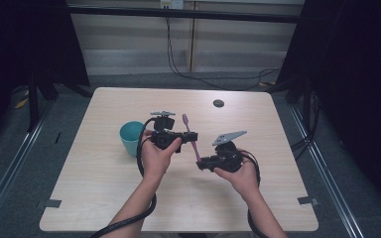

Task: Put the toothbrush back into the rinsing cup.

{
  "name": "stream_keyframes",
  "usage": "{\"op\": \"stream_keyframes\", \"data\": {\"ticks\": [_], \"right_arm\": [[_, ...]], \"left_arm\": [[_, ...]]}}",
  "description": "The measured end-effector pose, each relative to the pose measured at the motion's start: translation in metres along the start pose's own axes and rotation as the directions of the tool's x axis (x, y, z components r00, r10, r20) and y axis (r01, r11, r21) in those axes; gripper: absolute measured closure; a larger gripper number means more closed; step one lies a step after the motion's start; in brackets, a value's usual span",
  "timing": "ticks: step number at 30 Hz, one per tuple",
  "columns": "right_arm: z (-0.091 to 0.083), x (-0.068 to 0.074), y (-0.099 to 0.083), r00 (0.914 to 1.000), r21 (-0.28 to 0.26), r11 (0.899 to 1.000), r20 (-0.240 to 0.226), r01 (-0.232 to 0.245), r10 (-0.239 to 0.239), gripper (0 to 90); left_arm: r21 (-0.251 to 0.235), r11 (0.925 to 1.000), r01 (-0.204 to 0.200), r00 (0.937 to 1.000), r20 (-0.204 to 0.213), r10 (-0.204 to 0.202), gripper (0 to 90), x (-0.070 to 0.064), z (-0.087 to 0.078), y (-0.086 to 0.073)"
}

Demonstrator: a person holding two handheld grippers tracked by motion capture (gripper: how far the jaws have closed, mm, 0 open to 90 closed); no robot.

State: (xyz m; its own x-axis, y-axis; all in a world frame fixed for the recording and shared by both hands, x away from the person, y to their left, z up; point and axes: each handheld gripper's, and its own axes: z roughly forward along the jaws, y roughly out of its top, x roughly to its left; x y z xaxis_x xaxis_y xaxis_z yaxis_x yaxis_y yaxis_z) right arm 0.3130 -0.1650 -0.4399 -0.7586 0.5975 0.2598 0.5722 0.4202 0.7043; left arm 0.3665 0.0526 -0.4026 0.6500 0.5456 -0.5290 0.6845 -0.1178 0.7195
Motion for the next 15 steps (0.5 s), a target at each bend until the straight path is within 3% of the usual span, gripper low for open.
{"op": "stream_keyframes", "data": {"ticks": [7,15], "right_arm": [[0.0049,0.0051,0.0032,0.9998,-0.002,1.000,-0.011,0.015,-0.015,74.9],[0.0082,0.0090,0.0045,0.9994,0.001,1.000,-0.016,0.029,-0.029,70.3]], "left_arm": [[-0.005,1.0000,0.000,1.0000,-0.005,0.000,80.4,-0.0017,-0.0007,0.0008],[-0.002,0.9995,0.031,0.9995,-0.003,-0.031,80.5,0.0025,-0.0024,0.0001]]}}
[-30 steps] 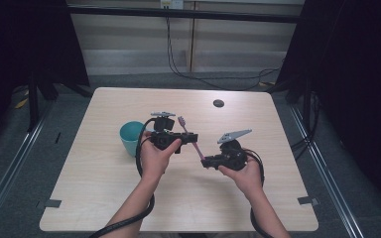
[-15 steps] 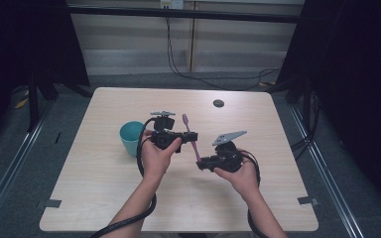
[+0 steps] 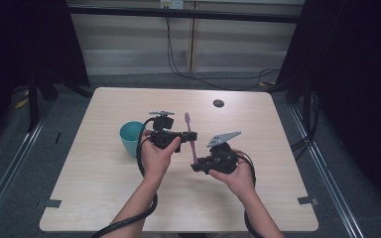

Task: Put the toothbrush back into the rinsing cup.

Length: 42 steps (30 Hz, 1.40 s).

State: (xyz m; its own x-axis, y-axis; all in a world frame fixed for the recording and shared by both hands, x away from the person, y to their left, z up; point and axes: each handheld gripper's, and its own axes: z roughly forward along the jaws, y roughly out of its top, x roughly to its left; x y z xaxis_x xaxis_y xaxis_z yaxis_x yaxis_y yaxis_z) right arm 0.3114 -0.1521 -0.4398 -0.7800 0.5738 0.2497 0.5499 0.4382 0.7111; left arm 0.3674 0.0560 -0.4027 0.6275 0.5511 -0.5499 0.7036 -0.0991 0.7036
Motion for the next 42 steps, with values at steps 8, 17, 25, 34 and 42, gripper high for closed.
{"op": "stream_keyframes", "data": {"ticks": [8,17,25,34,42], "right_arm": [[0.005,0.003,0.000,0.9999,0.013,1.000,0.006,0.010,-0.010,67.8],[0.009,0.008,0.003,0.9996,0.023,0.999,-0.012,0.026,-0.025,60.8],[0.009,0.006,0.003,0.9998,0.015,1.000,-0.016,0.011,-0.011,53.5],[0.004,-0.008,-0.014,0.9997,0.011,1.000,0.026,0.002,-0.003,35.4],[-0.001,-0.019,-0.033,0.9975,0.026,1.000,0.069,-0.016,0.014,27.8]], "left_arm": [[-0.009,0.9999,0.008,0.9999,-0.011,-0.008,80.5,0.003,0.000,-0.002],[-0.008,0.9998,0.021,0.9997,-0.011,-0.021,80.6,0.005,0.002,-0.003],[-0.021,0.9991,0.035,0.9993,0.009,-0.035,80.6,0.006,-0.002,-0.001],[-0.036,0.9988,0.031,0.9995,0.005,-0.031,80.6,0.010,-0.016,0.003],[-0.033,0.9993,0.018,0.9998,-0.008,-0.018,80.6,0.011,-0.023,0.005]]}}
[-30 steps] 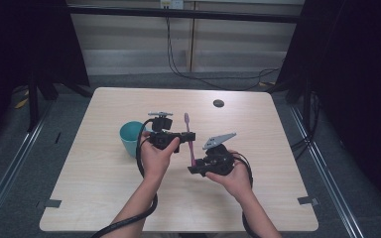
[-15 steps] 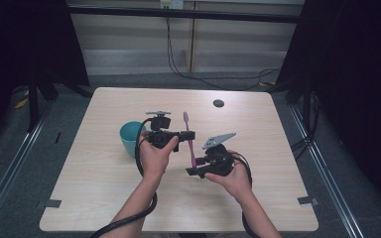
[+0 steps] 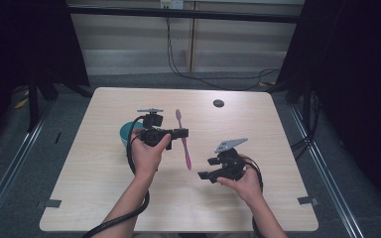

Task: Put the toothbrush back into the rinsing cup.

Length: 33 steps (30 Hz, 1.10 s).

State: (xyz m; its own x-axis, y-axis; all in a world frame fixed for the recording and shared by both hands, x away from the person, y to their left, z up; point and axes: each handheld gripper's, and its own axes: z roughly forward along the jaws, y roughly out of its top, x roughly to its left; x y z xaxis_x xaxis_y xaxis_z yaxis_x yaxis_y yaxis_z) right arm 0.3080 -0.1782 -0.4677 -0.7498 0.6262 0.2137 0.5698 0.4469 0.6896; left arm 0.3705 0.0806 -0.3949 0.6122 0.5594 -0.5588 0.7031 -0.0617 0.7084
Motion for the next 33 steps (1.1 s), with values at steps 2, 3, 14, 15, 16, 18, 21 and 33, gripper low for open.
{"op": "stream_keyframes", "data": {"ticks": [2,3,14,15,16,18,21,33], "right_arm": [[0.000,-0.002,-0.005,0.9997,0.013,1.000,0.023,0.006,-0.007,26.0],[0.000,-0.003,-0.009,0.9994,0.019,1.000,0.034,0.004,-0.005,24.8],[-0.003,-0.014,-0.034,0.9957,0.040,0.999,0.091,-0.017,0.013,21.9],[-0.003,-0.014,-0.036,0.9951,0.043,0.999,0.097,-0.021,0.016,21.8],[-0.003,-0.015,-0.039,0.9942,0.046,0.999,0.105,-0.025,0.020,21.5],[-0.002,-0.016,-0.043,0.9938,0.042,0.999,0.111,-0.013,0.009,21.2],[-0.004,-0.015,-0.048,0.9909,0.031,1.000,0.135,-0.002,-0.002,20.7],[-0.006,-0.013,-0.061,0.9851,-0.003,0.997,0.152,0.081,-0.080,13.8]], "left_arm": [[0.003,1.0000,-0.006,1.0000,-0.005,0.006,80.5,0.000,-0.001,0.000],[0.004,1.0000,-0.008,1.0000,-0.006,0.008,80.5,0.001,-0.003,0.000],[0.007,0.9998,-0.018,0.9995,-0.026,0.019,80.5,0.004,-0.013,0.003],[0.008,0.9997,-0.022,0.9994,-0.026,0.022,80.5,0.004,-0.013,0.003],[0.006,0.9997,-0.023,0.9993,-0.030,0.023,80.5,0.004,-0.014,0.004],[0.007,0.9996,-0.027,0.9991,-0.033,0.027,80.6,0.004,-0.016,0.005],[0.012,0.9995,-0.030,0.9988,-0.039,0.030,80.5,0.004,-0.017,0.005],[0.013,0.9985,-0.053,0.9964,-0.065,0.053,80.5,0.003,-0.023,0.010]]}}
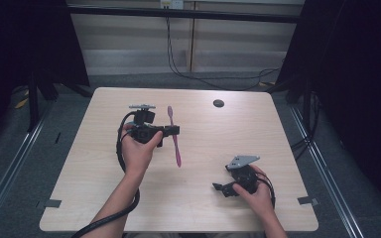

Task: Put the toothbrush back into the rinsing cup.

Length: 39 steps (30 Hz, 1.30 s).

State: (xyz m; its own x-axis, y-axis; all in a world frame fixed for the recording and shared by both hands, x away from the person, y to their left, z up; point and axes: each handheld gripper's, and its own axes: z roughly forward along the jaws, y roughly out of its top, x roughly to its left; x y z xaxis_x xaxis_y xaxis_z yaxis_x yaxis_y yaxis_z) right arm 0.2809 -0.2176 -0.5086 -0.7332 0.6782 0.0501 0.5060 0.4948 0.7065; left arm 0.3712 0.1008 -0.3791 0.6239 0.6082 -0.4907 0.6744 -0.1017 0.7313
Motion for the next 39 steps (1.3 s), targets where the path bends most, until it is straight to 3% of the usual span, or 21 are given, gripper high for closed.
{"op": "stream_keyframes", "data": {"ticks": [4,15,23,26,33,39], "right_arm": [[0.000,0.000,-0.004,0.9996,-0.023,0.999,0.007,0.026,-0.026,13.6],[0.000,0.000,-0.005,0.9997,-0.026,0.999,0.009,0.024,-0.024,13.3],[0.000,0.000,-0.005,0.9997,-0.027,0.999,0.008,0.023,-0.023,13.2],[0.000,0.001,-0.005,0.9997,-0.027,0.999,0.008,0.024,-0.024,13.2],[0.000,0.001,-0.005,0.9997,-0.027,0.999,0.007,0.024,-0.024,13.2],[0.000,0.001,-0.005,0.9997,-0.027,0.999,0.007,0.024,-0.024,13.2]], "left_arm": [[0.005,0.9998,-0.017,0.9998,-0.009,0.018,80.5,0.000,-0.004,0.004],[-0.009,0.9995,-0.030,0.9993,-0.024,0.029,80.5,-0.001,-0.014,0.013],[-0.020,0.9979,-0.062,0.9973,-0.040,0.061,80.5,-0.005,-0.022,0.023],[-0.024,0.9963,-0.082,0.9954,-0.052,0.080,80.5,-0.004,-0.025,0.026],[-0.021,0.9970,-0.075,0.9957,-0.057,0.074,80.4,-0.001,-0.032,0.029],[-0.026,0.9951,-0.095,0.9929,-0.075,0.093,80.4,0.002,-0.039,0.034]]}}
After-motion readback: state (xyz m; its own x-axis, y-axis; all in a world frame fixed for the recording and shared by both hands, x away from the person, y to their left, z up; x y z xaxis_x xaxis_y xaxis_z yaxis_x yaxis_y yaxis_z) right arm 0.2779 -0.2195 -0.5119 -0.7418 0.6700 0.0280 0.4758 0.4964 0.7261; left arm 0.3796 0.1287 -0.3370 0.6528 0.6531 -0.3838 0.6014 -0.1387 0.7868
